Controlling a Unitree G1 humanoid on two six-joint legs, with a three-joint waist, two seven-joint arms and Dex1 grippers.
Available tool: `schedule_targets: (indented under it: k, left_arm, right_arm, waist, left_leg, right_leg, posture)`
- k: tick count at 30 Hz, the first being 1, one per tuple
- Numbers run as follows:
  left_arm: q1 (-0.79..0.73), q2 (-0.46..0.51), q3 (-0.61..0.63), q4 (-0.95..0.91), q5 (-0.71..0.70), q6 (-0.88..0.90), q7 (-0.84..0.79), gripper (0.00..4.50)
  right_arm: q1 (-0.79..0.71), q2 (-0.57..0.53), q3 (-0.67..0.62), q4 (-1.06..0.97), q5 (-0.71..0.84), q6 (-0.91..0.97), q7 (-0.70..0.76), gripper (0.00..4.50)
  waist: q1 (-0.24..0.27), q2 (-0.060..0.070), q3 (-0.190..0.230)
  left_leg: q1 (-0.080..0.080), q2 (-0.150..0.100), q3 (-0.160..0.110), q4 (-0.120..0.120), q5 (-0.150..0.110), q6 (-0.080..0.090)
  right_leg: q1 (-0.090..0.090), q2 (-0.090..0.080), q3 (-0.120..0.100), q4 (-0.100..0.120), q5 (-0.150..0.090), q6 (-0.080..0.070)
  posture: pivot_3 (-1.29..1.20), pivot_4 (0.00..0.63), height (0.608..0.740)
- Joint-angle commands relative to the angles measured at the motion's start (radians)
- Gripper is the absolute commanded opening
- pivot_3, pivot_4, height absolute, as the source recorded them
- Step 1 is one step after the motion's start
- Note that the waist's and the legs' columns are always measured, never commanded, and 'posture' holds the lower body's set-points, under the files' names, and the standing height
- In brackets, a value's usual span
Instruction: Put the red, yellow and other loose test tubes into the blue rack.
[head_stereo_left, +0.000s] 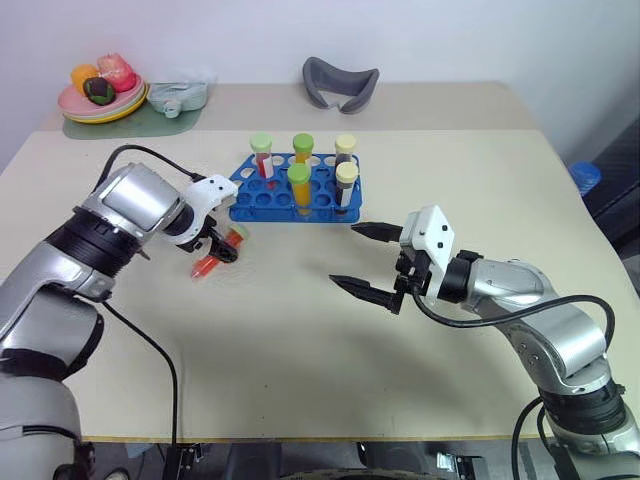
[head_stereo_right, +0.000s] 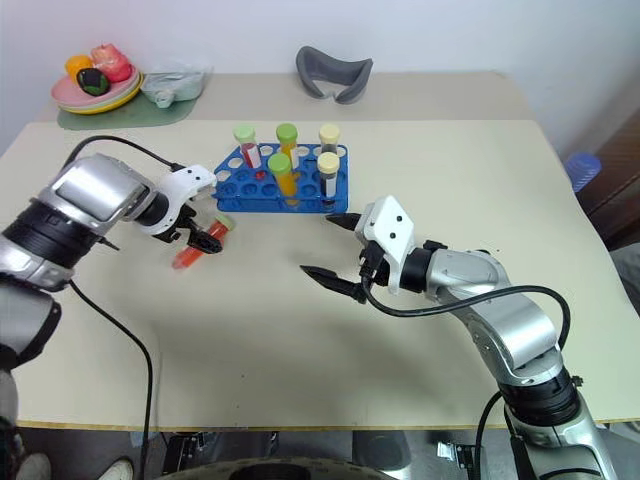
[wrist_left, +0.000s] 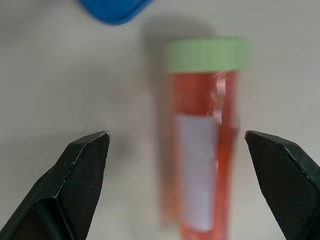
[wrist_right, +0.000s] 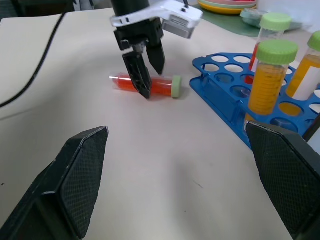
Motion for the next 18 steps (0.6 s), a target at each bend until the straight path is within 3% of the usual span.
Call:
schedule_targets:
  k: [1, 6, 9, 15, 18]
  left_arm:
    - [-0.027, -0.008, -0.020, 0.019, 0.041, 0.001, -0.037, 4.44]
    - [-0.026, -0.031, -0.022, 0.044, 0.074, 0.023, -0.054, 4.44]
    - [-0.021, -0.031, -0.019, 0.043, 0.088, 0.039, -0.057, 3.69]
    - [-0.009, -0.019, -0.012, 0.020, 0.106, 0.048, -0.063, 0.93]
    - [-0.004, 0.008, 0.005, -0.010, 0.104, 0.052, -0.069, 0.93]
  right_arm:
    - [0.001, 0.007, -0.006, -0.048, -0.002, -0.013, -0.009, 4.50]
    - [-0.002, 0.011, -0.001, -0.045, -0.006, -0.015, -0.013, 4.50]
    - [-0.004, 0.015, 0.003, -0.045, -0.007, -0.015, -0.013, 4.50]
    - [-0.006, 0.017, 0.009, -0.040, -0.008, -0.018, -0.008, 4.50]
    - [-0.007, 0.018, 0.010, -0.042, -0.009, -0.017, -0.007, 4.50]
  waist:
    - [0.000, 0.000, 0.000]
    - [0.000, 0.000, 0.000]
    - [-0.002, 0.000, 0.000]
    - [0.000, 0.000, 0.000]
    - [-0.001, 0.000, 0.000]
  left_leg:
    - [0.000, 0.000, 0.000, 0.000, 0.000, 0.000]
    - [0.000, 0.000, 0.000, 0.000, 0.000, 0.000]
    - [0.000, 0.000, 0.000, 0.000, 0.000, 0.000]
    - [0.000, 0.000, 0.000, 0.000, 0.000, 0.001]
    - [0.000, 0.000, 0.000, 0.000, -0.001, 0.002]
  right_leg:
    - [0.000, 0.000, 0.000, 0.000, 0.000, 0.000]
    - [0.000, 0.000, 0.000, 0.000, 0.000, 0.000]
    - [0.000, 0.000, 0.000, 0.001, 0.000, 0.000]
    - [0.000, 0.000, 0.000, 0.001, 0.000, 0.000]
    - [0.000, 0.000, 0.000, 0.001, 0.000, 0.000]
  posture:
    - [0.00, 0.150, 0.740]
    - [0.00, 0.150, 0.740]
    - [0.00, 0.150, 0.740]
    - [0.00, 0.150, 0.740]
    - [0.00, 0.150, 0.740]
